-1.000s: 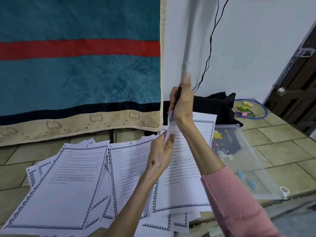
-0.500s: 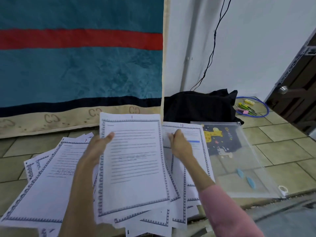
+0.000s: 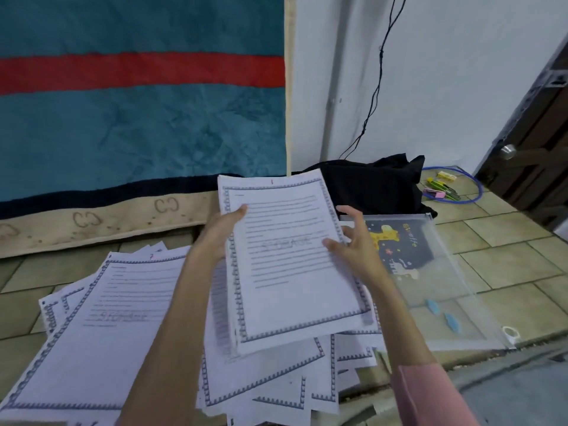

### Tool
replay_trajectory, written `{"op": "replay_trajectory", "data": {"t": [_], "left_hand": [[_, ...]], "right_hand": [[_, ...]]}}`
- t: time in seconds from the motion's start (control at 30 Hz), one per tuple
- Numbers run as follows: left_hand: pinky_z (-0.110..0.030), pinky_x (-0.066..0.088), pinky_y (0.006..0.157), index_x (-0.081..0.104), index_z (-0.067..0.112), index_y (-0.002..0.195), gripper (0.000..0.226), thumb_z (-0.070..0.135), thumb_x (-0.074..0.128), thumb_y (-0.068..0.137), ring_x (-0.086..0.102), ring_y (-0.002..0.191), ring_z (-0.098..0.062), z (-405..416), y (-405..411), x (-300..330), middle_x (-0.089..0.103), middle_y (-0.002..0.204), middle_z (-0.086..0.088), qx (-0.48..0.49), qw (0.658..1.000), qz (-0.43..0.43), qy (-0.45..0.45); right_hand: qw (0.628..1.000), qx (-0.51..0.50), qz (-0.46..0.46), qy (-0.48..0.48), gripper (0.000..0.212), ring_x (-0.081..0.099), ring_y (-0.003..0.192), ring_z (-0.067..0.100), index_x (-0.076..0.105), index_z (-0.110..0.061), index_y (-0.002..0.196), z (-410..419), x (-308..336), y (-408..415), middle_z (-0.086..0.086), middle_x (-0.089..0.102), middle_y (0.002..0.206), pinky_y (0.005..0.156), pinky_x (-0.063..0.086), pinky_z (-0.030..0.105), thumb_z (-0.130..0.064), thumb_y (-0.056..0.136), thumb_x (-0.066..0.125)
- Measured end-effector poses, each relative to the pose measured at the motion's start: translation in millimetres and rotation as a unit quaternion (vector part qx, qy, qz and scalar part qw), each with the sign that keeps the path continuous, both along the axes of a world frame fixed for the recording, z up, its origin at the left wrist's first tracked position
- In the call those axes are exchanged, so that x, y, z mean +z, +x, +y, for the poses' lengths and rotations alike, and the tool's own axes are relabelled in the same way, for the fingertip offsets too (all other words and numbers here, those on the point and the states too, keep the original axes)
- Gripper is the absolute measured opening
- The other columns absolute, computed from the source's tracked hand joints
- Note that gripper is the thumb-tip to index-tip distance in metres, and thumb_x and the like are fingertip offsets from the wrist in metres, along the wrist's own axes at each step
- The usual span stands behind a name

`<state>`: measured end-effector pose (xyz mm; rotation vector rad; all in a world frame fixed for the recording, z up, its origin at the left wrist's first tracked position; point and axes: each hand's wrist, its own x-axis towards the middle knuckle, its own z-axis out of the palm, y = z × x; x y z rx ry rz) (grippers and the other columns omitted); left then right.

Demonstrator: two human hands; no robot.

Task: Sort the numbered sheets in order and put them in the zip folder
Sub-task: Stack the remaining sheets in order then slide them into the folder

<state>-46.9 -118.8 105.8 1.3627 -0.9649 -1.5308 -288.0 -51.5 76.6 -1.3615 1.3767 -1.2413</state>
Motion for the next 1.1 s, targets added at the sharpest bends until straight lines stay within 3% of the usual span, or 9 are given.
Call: {"op": "replay_trajectory", "data": {"t": [0.17,0.27,0.37,0.43,0.6,0.67,0.73,0.97,1.1], "left_hand": [[-0.035,0.050,0.091,0.052,0.008,0.126,0.047,0.006,0.069,0.082,0.058,0.114,-0.024,15.3,-127.3,-26.1,0.059,0.128,-0.009,-0.214,0.969,-0.115,-0.033],[-0.024,0.043,0.084,0.022,0.012,0.142,0.069,0.000,0.060,0.085,0.054,0.111,-0.020,40.9,-193.1,-56.5,0.054,0.125,-0.004,-0.235,0.943,-0.212,-0.108],[-0.041,0.054,0.073,-0.012,0.021,0.149,0.088,-0.010,0.042,0.087,0.058,0.084,-0.022,60.8,-232.3,-82.1,0.059,0.120,-0.011,-0.240,0.919,-0.260,-0.173],[-0.042,0.051,0.081,-0.011,0.020,0.149,0.085,-0.010,0.041,0.089,0.055,0.096,-0.027,63.6,-241.0,-98.3,0.052,0.128,-0.018,-0.245,0.870,-0.368,-0.219],[-0.048,-0.003,0.116,0.010,0.019,0.150,0.063,0.007,0.043,0.097,-0.009,0.145,-0.033,61.0,-236.6,-123.0,-0.010,0.157,-0.014,-0.289,0.737,-0.557,-0.250],[-0.047,-0.011,0.114,0.009,0.020,0.150,0.050,0.031,0.019,0.103,-0.012,0.145,-0.029,59.3,-232.3,-127.5,-0.007,0.158,-0.010,-0.345,0.698,-0.569,-0.265],[-0.045,-0.016,0.113,0.002,0.022,0.150,0.082,0.060,-0.015,0.079,-0.013,0.145,-0.025,59.9,-227.6,-128.9,-0.007,0.158,-0.006,-0.372,0.678,-0.573,-0.271],[-0.043,-0.018,0.110,-0.006,0.025,0.149,0.113,0.070,-0.026,0.047,-0.018,0.144,-0.021,60.5,-219.5,-120.5,-0.014,0.157,-0.003,-0.415,0.689,-0.544,-0.239],[-0.044,-0.006,0.116,-0.002,0.023,0.150,0.084,0.069,0.002,0.079,-0.011,0.145,-0.021,56.4,-192.9,-92.0,-0.013,0.157,-0.002,-0.373,0.765,-0.468,-0.238]], "right_hand": [[0.961,-0.202,0.187,0.025,0.038,0.055,0.116,0.025,0.063,-0.010,0.116,4.1,2.6,-108.2,0.010,0.059,0.127,0.094,0.041,0.026,0.008,0.083,0.058],[0.906,-0.274,0.308,0.099,0.048,0.053,0.118,0.029,0.058,-0.010,0.124,11.5,-14.6,-148.1,0.013,0.055,0.132,0.094,0.040,0.030,0.011,0.082,0.048],[0.873,-0.282,0.360,0.169,0.057,0.055,0.113,0.028,0.050,-0.016,0.132,18.1,-37.2,-159.4,0.010,0.049,0.135,0.089,0.044,0.035,0.011,0.083,0.043],[0.857,-0.276,0.397,0.180,0.061,0.053,0.115,0.029,0.046,-0.016,0.136,22.0,-51.6,-162.0,0.011,0.047,0.134,0.090,0.044,0.037,0.013,0.082,0.041],[0.771,-0.257,0.526,0.251,0.051,0.026,0.134,0.033,0.045,-0.026,0.135,29.6,-77.0,-164.9,0.011,0.029,0.149,0.105,0.027,0.047,-0.002,0.091,0.037],[0.756,-0.257,0.537,0.271,0.047,0.006,0.143,0.032,0.042,-0.030,0.136,28.9,-79.8,-158.1,0.008,0.010,0.157,0.112,0.012,0.053,-0.010,0.095,0.033],[0.776,-0.236,0.527,0.255,0.043,-0.003,0.146,0.030,0.031,-0.030,0.142,27.8,-87.6,-149.1,0.005,0.005,0.159,0.113,0.004,0.057,-0.026,0.100,0.025],[0.785,-0.179,0.515,0.295,0.063,-0.009,0.146,0.028,-0.007,-0.030,0.149,29.4,-112.0,-141.3,0.004,-0.009,0.159,0.114,-0.002,0.059,-0.058,0.094,0.007],[0.784,-0.194,0.505,0.304,0.057,-0.013,0.145,0.028,0.006,-0.025,0.151,12.9,-92.8,-119.8,0.007,-0.004,0.159,0.114,-0.005,0.059,-0.046,0.098,0.015]]}}
